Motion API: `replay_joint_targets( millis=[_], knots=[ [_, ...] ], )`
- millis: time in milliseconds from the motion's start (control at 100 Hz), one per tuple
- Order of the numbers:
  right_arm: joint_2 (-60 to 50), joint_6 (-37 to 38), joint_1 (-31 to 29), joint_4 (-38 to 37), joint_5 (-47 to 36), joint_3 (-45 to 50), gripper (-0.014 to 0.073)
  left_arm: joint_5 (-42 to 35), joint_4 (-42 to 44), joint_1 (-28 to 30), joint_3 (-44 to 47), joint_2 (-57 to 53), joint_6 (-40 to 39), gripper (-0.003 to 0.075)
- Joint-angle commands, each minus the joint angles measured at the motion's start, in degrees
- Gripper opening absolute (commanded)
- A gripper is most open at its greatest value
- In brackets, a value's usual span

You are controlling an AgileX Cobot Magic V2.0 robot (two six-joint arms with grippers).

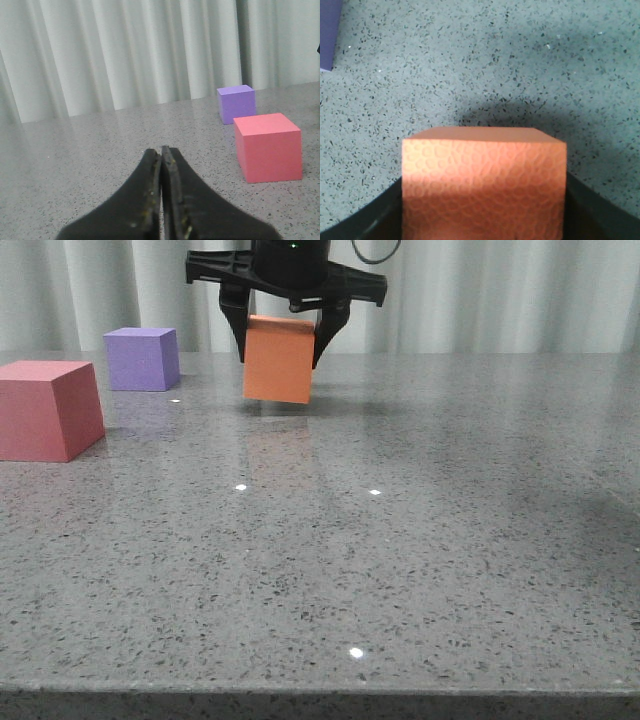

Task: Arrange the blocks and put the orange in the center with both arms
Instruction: 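Lift the orange cube with the right gripper toward the purple cube, then set the orange cube down, open the right gripper and withdraw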

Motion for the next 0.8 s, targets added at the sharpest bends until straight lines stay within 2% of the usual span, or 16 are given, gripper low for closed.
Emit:
replay_joint_targets(
  millis=[0, 240, 290, 440, 510, 790],
  knots=[
    [-3.3, 0.3, -0.1, -1.6, -1.7, -2.0, 0.0365, -4.6, 0.0, 0.1, 2.5, -2.1, -0.6, -0.002],
    [-2.2, 0.3, -0.1, -1.0, -1.0, -2.0, 0.0379, -4.6, 0.0, 0.1, 2.5, -2.1, -0.6, -0.002],
    [-2.2, 0.3, -0.1, -0.8, -1.1, -2.0, 0.0416, -4.6, 0.0, 0.1, 2.5, -2.1, -0.6, -0.002],
    [-2.2, 0.3, -0.1, -0.8, -1.0, -2.0, 0.0601, -4.6, 0.0, 0.1, 2.5, -2.1, -0.6, -0.002],
    [-2.3, 0.3, -0.1, -0.8, -1.0, -2.2, 0.0653, -4.6, 0.0, 0.1, 2.5, -2.1, -0.6, -0.002],
    [-2.3, 0.2, -0.1, -0.8, -0.3, -6.1, 0.0655, -4.6, 0.0, 0.1, 2.5, -2.1, -0.6, -0.002]
  ],
)
